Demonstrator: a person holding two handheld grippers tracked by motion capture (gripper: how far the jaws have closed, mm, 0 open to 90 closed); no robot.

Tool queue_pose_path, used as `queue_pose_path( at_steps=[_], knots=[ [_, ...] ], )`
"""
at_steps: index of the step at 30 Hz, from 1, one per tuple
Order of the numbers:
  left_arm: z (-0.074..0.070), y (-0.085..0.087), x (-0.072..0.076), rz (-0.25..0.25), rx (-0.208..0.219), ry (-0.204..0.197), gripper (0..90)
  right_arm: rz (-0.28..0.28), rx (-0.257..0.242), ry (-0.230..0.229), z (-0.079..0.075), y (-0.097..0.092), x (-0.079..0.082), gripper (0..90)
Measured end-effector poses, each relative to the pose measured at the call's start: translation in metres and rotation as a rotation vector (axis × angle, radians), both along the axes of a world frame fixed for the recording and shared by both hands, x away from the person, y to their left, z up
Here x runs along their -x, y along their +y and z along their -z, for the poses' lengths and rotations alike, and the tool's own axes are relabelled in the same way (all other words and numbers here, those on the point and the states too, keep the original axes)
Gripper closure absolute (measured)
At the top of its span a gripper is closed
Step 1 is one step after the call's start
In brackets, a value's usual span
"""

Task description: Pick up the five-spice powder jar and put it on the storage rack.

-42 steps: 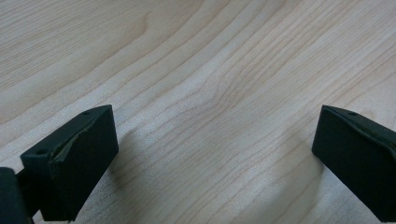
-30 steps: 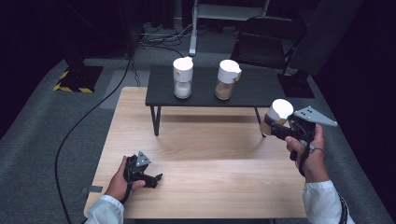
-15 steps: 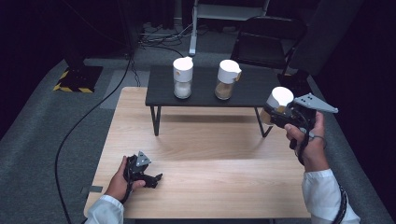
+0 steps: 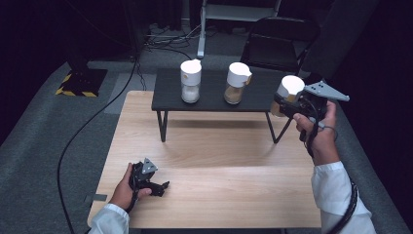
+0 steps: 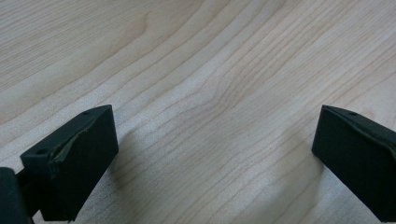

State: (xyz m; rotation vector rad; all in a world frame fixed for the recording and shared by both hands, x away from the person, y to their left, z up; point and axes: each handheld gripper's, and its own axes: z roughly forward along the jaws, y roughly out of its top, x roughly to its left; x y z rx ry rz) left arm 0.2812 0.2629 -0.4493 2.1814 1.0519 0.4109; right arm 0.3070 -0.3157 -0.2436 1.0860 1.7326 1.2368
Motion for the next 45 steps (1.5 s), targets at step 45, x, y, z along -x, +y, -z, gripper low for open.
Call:
queue_pose_path(
  at_steps=[45],
  knots=[
    [0.0, 0.0, 0.0, 0.001, 0.0, 0.0, 0.0, 0.077, -0.033, 0.006, 0.013, 0.032, -0.086, 29.8]
  ],
)
